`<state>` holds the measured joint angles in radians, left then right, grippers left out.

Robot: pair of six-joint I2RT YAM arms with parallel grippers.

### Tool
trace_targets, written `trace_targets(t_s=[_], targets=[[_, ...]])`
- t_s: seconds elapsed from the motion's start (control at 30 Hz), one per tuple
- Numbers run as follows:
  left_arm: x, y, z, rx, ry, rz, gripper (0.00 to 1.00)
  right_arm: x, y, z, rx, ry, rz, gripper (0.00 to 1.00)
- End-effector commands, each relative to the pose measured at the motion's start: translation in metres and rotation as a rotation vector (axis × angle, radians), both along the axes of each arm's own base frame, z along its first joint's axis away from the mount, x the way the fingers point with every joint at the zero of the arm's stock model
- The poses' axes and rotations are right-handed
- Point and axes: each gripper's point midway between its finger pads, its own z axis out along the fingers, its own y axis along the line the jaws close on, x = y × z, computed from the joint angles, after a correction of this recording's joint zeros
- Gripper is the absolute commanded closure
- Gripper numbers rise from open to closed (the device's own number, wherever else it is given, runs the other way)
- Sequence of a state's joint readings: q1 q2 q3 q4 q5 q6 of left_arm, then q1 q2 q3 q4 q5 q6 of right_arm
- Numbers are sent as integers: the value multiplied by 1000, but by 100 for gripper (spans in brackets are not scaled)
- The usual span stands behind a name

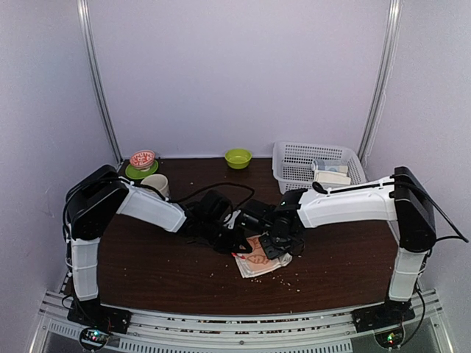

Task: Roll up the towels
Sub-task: Roll the towel at the center of the board.

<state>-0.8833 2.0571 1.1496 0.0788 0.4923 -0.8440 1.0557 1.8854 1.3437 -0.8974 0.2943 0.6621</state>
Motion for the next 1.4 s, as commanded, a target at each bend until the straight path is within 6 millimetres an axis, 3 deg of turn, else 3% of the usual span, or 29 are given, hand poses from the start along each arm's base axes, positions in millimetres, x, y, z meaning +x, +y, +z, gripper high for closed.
trace_targets(t_s=[0.0, 0.1, 0.27, 0.57, 0.87, 1.1, 1.37], targets=[[2, 5, -12, 11, 0, 12, 100, -3, 25, -1, 91, 16, 4, 100], [1, 5, -12, 10, 2, 13, 100, -6, 32, -3, 122, 38, 10, 99], [1, 6, -10, 7, -2, 13, 100, -9, 38, -2, 165, 50, 16, 88], [-1, 9, -9, 10, -4, 16, 100, -18, 52, -2, 281, 86, 54, 78], [-3, 17, 0, 20, -12, 22, 100, -31, 59, -14, 375, 141, 86, 67], [-4, 24, 27, 7, -45, 16, 88, -31, 58, -25, 434, 169, 80, 62], [4, 15, 67, -63, -89, 29, 86, -32, 61, -30, 517, 182, 87, 49]])
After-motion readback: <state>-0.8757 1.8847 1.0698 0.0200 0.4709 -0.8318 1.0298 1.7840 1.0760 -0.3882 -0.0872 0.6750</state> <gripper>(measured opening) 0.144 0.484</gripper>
